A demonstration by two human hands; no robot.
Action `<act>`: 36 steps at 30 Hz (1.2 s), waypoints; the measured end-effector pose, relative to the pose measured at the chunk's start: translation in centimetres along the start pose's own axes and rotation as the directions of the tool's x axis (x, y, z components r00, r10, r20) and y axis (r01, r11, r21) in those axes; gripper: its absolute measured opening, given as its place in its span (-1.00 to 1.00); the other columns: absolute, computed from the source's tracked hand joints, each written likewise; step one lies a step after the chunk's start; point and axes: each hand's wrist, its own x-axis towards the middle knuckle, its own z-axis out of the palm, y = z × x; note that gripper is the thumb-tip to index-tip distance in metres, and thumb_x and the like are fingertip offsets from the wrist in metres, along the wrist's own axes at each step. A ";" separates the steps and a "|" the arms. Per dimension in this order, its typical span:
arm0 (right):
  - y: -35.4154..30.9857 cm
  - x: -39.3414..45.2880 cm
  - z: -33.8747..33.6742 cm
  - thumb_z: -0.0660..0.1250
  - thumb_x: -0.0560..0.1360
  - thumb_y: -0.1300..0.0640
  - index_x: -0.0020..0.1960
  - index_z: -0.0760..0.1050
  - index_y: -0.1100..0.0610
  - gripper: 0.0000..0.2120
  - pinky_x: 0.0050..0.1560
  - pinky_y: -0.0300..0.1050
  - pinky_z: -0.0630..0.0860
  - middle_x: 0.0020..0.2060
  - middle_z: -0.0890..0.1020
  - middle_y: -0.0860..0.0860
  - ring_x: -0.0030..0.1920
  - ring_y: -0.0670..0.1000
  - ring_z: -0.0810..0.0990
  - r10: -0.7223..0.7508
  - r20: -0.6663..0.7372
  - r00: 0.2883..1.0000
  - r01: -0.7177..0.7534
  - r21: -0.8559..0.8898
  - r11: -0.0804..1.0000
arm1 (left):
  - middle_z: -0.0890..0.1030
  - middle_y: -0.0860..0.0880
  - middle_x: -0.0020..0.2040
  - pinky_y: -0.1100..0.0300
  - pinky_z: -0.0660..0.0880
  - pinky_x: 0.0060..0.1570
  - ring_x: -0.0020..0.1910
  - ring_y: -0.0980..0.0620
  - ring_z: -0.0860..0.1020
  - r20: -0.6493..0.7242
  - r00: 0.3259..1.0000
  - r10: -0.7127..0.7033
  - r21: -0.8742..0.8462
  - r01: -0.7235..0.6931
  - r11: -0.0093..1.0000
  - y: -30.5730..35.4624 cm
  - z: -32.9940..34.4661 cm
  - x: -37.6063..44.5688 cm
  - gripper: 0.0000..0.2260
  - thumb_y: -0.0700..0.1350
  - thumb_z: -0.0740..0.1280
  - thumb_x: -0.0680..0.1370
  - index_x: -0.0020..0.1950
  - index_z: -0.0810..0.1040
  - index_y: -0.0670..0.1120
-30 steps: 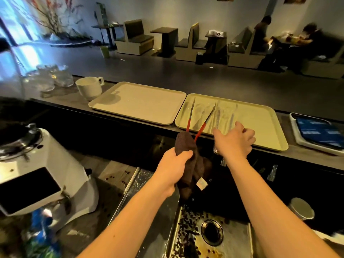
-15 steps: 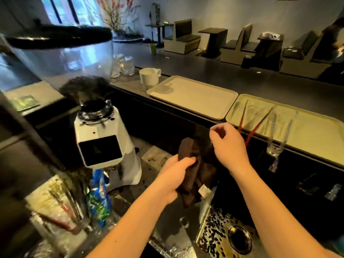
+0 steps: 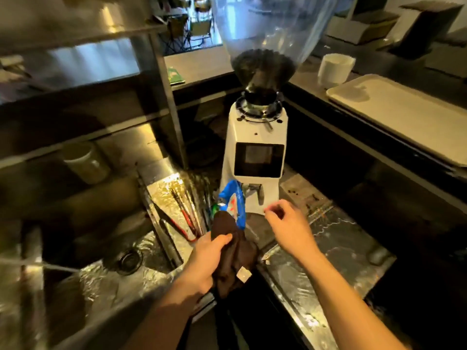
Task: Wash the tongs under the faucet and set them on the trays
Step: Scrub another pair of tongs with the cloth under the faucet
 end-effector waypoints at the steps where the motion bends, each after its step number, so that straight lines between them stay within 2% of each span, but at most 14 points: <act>1: -0.2 0.2 1.9 0.34 0.52 0.15 -0.20 0.50 -0.04 -0.85 -0.27 -0.34 0.35 -0.31 0.56 -0.18 -0.26 -0.21 0.52 -0.006 0.049 0.999 0.007 -0.027 1.000 | 0.71 -0.11 -0.35 0.21 0.55 -0.42 -0.46 -0.03 0.65 -0.044 0.999 -0.006 -0.006 0.005 1.000 0.0 -1.6 0.4 -0.87 -0.26 0.32 0.57 0.05 0.65 -0.22; 5: -0.5 1.0 7.8 0.34 0.54 0.16 -0.10 0.56 0.05 -0.94 -0.25 -0.26 0.36 -0.27 0.58 -0.13 -0.23 -0.09 0.55 -0.025 0.180 0.983 0.037 -0.063 0.997 | 0.68 -0.08 -0.41 0.26 0.55 -0.46 -0.50 -0.02 0.63 -0.171 0.984 -0.051 -0.074 0.039 0.997 -0.2 -6.4 1.7 -0.90 -0.26 0.32 0.58 0.01 0.61 -0.26; 7: -0.9 1.6 10.1 0.34 0.53 0.17 -0.06 0.58 0.10 -0.95 -0.21 -0.22 0.31 -0.24 0.59 -0.07 -0.19 -0.03 0.54 -0.018 0.211 0.977 0.038 -0.093 0.995 | 0.70 -0.11 -0.29 0.14 0.60 -0.24 -0.31 -0.09 0.67 -0.199 0.980 -0.030 -0.062 0.017 0.998 -0.1 -8.2 2.3 -0.87 -0.24 0.34 0.57 0.06 0.63 -0.24; 10: -1.2 2.7 13.4 0.34 0.51 0.19 -0.01 0.58 0.15 -0.92 -0.19 -0.24 0.28 -0.18 0.60 -0.01 -0.10 0.02 0.58 -0.007 0.241 0.970 0.042 -0.141 0.989 | 0.74 -0.07 -0.17 0.18 0.64 -0.14 -0.17 -0.03 0.71 -0.242 0.970 0.022 0.002 -0.022 1.000 0.0 -10.3 3.3 -0.87 -0.26 0.33 0.57 0.07 0.63 -0.14; 13: -0.9 3.7 16.4 0.35 0.51 0.20 0.01 0.56 0.23 -0.88 -0.13 -0.15 0.39 -0.06 0.65 0.15 0.02 0.15 0.62 0.064 0.281 0.957 -0.002 -0.215 0.977 | 0.70 -0.16 0.07 -0.12 0.58 0.19 0.05 -0.17 0.68 -0.246 0.969 0.006 0.067 0.011 0.998 -0.1 -11.4 4.1 -0.80 -0.20 0.33 0.58 0.20 0.59 -0.09; 15: -0.3 4.2 18.3 0.38 0.51 0.06 0.09 0.52 0.24 -0.73 0.03 -0.04 0.48 0.09 0.58 0.22 0.11 0.21 0.57 0.112 0.335 0.936 0.014 -0.351 0.936 | 0.69 -0.13 0.11 -0.16 0.55 0.23 0.07 -0.16 0.66 -0.278 0.961 -0.014 0.088 0.040 0.995 -0.4 -12.1 4.5 -0.79 -0.14 0.34 0.58 0.21 0.57 -0.04; 18: 0.0 4.1 19.9 0.45 0.44 -0.13 0.37 0.35 0.15 -0.37 0.26 0.05 0.46 0.33 0.36 0.18 0.31 0.24 0.44 0.250 0.380 0.890 -0.017 -0.522 0.853 | 0.69 -0.18 0.09 -0.19 0.56 0.20 0.04 -0.20 0.67 -0.303 0.951 -0.063 0.047 0.081 0.996 -0.9 -12.7 4.9 -0.75 -0.12 0.33 0.58 0.25 0.57 -0.11; 19: 0.1 4.2 20.3 0.43 0.46 -0.11 0.41 0.32 0.12 -0.37 0.28 0.07 0.46 0.36 0.31 0.17 0.32 0.24 0.43 0.262 0.372 0.890 -0.013 -0.554 0.833 | 0.69 -0.21 0.09 -0.20 0.57 0.19 0.04 -0.22 0.68 -0.300 0.951 -0.076 0.024 0.087 0.996 -1.0 -12.9 5.0 -0.74 -0.13 0.32 0.58 0.25 0.57 -0.14; 23: -0.1 4.6 20.5 0.24 0.60 0.08 0.34 0.40 0.10 -0.67 0.24 0.03 0.45 0.33 0.33 0.15 0.30 0.18 0.42 0.252 0.329 0.910 0.016 -0.637 0.771 | 0.69 -0.23 0.08 -0.24 0.55 0.19 0.05 -0.25 0.68 -0.299 0.949 -0.101 -0.005 0.104 0.995 -1.2 -13.4 5.1 -0.76 -0.16 0.32 0.58 0.22 0.58 -0.16; 26: -0.9 5.0 19.5 0.18 0.60 0.17 0.33 0.38 0.15 -0.69 0.20 0.00 0.45 0.28 0.41 0.19 0.27 0.19 0.43 0.232 0.319 0.919 0.012 -0.611 0.792 | 0.70 -0.21 0.06 -0.17 0.57 0.18 0.04 -0.21 0.68 -0.292 0.953 -0.084 -0.001 0.087 0.996 -0.9 -13.4 5.0 -0.79 -0.17 0.30 0.59 0.19 0.59 -0.17; 28: -1.6 5.2 18.5 0.17 0.56 0.26 0.28 0.37 0.17 -0.71 0.02 -0.04 0.46 0.18 0.47 0.22 0.10 0.20 0.52 0.177 0.290 0.941 0.000 -0.521 0.854 | 0.70 -0.19 0.07 -0.16 0.55 0.21 0.06 -0.20 0.67 -0.284 0.956 -0.074 -0.022 0.071 0.997 -0.6 -13.4 4.9 -0.84 -0.17 0.32 0.59 0.15 0.60 -0.13; 30: -2.6 5.0 17.2 0.16 0.53 0.31 0.23 0.37 0.16 -0.71 -0.07 -0.09 0.38 0.06 0.44 0.18 -0.11 0.12 0.47 0.111 0.241 0.964 -0.002 -0.413 0.911 | 0.69 -0.16 0.08 -0.14 0.55 0.22 0.08 -0.18 0.66 -0.271 0.960 -0.063 -0.041 0.054 0.998 -0.3 -13.4 4.7 -0.84 -0.15 0.34 0.59 0.16 0.59 -0.08; 33: -4.5 4.4 16.0 0.20 0.57 0.16 0.07 0.42 0.16 -0.89 -0.13 -0.08 0.38 -0.04 0.41 0.11 -0.25 0.01 0.41 0.039 0.124 0.992 -0.003 -0.285 0.959 | 0.73 -0.14 0.01 -0.05 0.62 0.07 -0.01 -0.15 0.70 -0.263 0.963 -0.057 -0.092 0.033 0.995 0.0 -14.2 4.4 -0.80 -0.11 0.37 0.57 0.18 0.61 -0.08; 36: -6.5 2.7 15.9 0.26 0.58 -0.08 -0.20 0.36 0.11 -0.69 -0.26 -0.11 0.32 -0.15 0.50 0.13 -0.29 -0.01 0.41 0.026 0.063 0.998 -0.018 -0.120 0.993 | 0.76 -0.10 -0.14 0.16 0.60 -0.22 -0.19 -0.08 0.73 -0.296 0.954 -0.034 -0.162 -0.015 0.987 0.2 -16.0 3.7 -0.85 -0.11 0.36 0.56 0.11 0.63 -0.08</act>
